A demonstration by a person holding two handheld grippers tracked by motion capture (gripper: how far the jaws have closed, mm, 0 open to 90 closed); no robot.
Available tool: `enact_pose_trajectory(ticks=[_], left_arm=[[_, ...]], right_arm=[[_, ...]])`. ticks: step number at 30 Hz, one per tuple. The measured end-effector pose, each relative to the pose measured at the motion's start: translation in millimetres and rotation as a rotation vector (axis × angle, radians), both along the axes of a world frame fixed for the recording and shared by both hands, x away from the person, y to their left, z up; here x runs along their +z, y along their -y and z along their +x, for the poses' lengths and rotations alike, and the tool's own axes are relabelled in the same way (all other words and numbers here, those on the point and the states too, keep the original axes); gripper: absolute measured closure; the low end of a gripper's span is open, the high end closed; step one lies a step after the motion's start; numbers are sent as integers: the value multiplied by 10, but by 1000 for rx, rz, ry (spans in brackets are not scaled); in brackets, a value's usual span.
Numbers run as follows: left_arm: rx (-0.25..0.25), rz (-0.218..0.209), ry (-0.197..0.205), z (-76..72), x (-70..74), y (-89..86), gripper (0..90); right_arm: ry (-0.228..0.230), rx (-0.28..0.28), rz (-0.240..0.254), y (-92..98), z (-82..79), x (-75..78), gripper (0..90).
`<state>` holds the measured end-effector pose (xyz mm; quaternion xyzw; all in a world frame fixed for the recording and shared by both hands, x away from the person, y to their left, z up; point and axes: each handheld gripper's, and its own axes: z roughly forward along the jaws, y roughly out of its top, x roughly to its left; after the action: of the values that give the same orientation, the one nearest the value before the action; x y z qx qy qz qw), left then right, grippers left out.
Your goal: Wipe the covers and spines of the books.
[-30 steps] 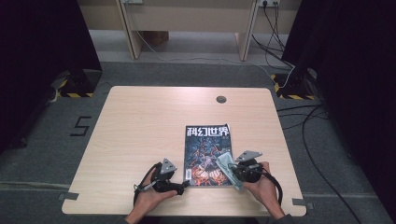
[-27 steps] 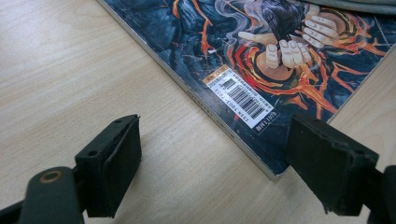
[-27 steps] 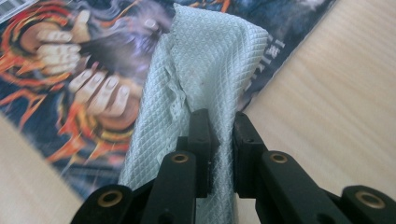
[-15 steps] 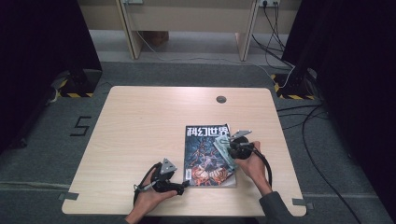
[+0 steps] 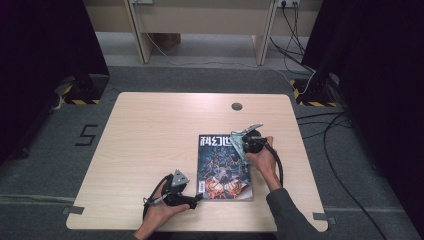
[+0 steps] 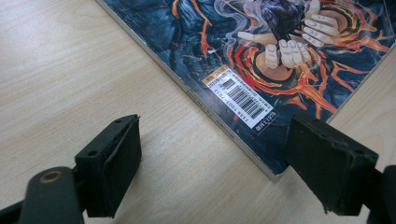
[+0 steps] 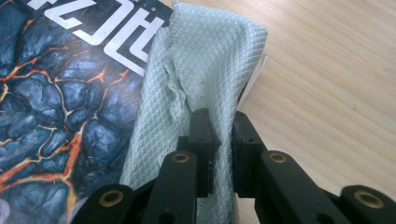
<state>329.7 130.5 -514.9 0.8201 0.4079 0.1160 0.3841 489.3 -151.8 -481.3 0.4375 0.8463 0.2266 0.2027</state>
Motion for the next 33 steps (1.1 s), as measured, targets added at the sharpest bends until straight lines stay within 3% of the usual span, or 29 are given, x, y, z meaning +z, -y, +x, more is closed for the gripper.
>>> enact_pose_trajectory(ticks=[4, 5, 6, 14, 18, 24, 25, 26, 28, 29, 30, 33], left_arm=[[-2, 0, -1, 2, 0, 0, 176], [-1, 0, -1, 1, 0, 0, 176], [-1, 0, 0, 1, 0, 0, 176], [0, 0, 0, 0, 0, 0, 176], [2, 0, 0, -2, 0, 1, 176], [2, 0, 1, -2, 0, 1, 176], [2, 0, 1, -2, -1, 1, 176], [2, 0, 1, -2, -1, 1, 176], [1, -1, 0, -1, -1, 1, 176], [0, -1, 0, 0, 0, 0, 176], [1, -1, 1, 0, -1, 0, 176], [0, -1, 1, 0, -1, 0, 176]], right_arm=[[-4, 33, 15, -9, -121, -7, 828], [-4, 68, 14, -19, -214, -7, 829], [-4, 68, 14, -19, -214, -7, 829], [-37, 225, 83, -68, -739, -27, 828], [-55, 272, 93, -96, -858, -25, 827], [-48, 225, 115, -38, -710, -37, 820], [-38, 179, 109, -9, -586, -36, 820], [-38, 179, 109, -9, -586, -36, 820], [-25, 140, 97, 27, -426, -31, 820], [-33, 86, 94, 50, -268, -20, 821], [-33, 86, 94, 50, -268, -20, 821], [-20, 9, 68, 79, 12, -10, 821]])
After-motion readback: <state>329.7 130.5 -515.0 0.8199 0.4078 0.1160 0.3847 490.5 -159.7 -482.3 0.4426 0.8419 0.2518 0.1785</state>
